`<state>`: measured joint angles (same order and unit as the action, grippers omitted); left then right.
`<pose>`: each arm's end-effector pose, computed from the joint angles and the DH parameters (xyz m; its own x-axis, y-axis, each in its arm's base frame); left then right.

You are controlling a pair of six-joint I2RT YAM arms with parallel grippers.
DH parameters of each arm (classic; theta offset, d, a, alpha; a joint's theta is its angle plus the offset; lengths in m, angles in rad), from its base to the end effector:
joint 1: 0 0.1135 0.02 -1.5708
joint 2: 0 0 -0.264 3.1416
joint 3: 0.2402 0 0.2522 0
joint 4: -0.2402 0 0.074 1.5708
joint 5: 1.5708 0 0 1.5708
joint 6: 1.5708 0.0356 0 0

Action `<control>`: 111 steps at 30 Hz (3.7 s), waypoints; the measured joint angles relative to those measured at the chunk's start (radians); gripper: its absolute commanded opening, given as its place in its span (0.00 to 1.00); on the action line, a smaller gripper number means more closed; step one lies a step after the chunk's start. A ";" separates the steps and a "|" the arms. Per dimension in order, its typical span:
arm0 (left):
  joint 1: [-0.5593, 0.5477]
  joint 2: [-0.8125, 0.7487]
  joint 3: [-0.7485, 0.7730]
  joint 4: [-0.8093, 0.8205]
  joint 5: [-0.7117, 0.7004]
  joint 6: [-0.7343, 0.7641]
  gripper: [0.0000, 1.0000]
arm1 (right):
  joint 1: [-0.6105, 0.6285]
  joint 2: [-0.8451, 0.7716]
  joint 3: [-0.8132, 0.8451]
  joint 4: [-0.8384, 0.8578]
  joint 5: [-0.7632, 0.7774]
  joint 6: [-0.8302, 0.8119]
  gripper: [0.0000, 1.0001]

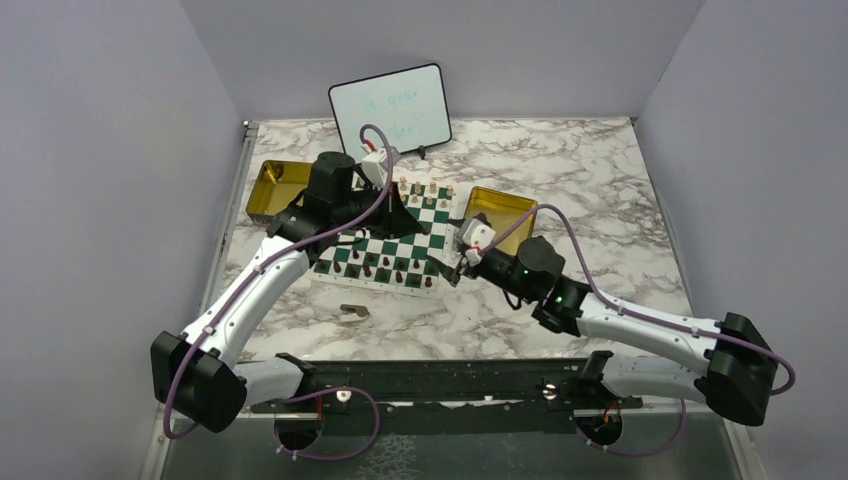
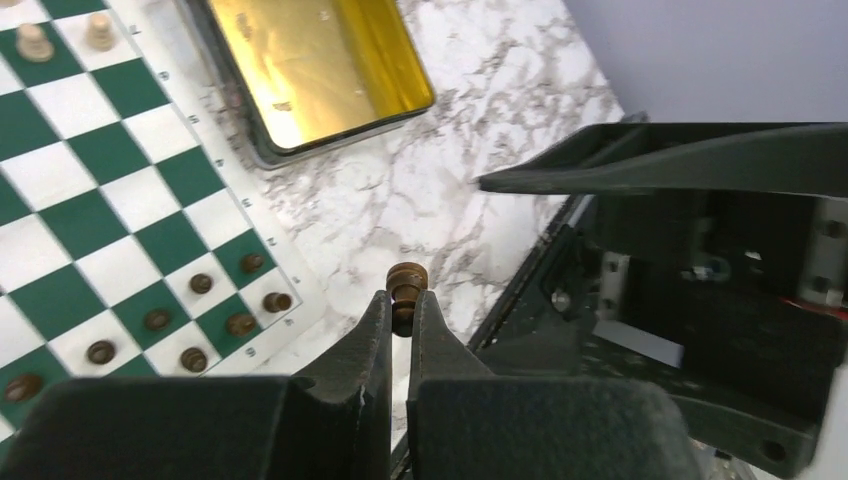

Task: Set up the chess pieces on the board
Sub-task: Place the chess piece on the chessboard, then pick up the chess piece from the storage box.

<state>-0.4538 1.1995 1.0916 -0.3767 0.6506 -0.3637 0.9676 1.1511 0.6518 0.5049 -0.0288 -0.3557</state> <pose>0.2285 -0.1354 0.3451 -0.6868 0.0200 -0.7266 0.6273 0.5215 -0.5785 0.1499 0.2195 0.2906 0.2953 -0.1849 -0.9373 -0.7859 0.5109 -0.3484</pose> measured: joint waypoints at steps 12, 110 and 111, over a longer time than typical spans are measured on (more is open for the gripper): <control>0.085 0.154 0.065 -0.234 -0.301 0.189 0.03 | 0.000 -0.291 -0.044 -0.208 0.056 0.174 1.00; 0.374 0.432 0.177 -0.048 -0.922 0.323 0.45 | 0.000 -0.591 -0.043 -0.560 0.155 0.333 1.00; 0.385 0.436 0.177 -0.014 -0.940 0.331 0.45 | 0.000 -0.604 -0.051 -0.560 0.155 0.333 1.00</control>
<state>-0.0689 1.6356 1.2682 -0.3908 -0.2893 -0.0330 0.9676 0.5468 0.6010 -0.0547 0.1261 -0.0231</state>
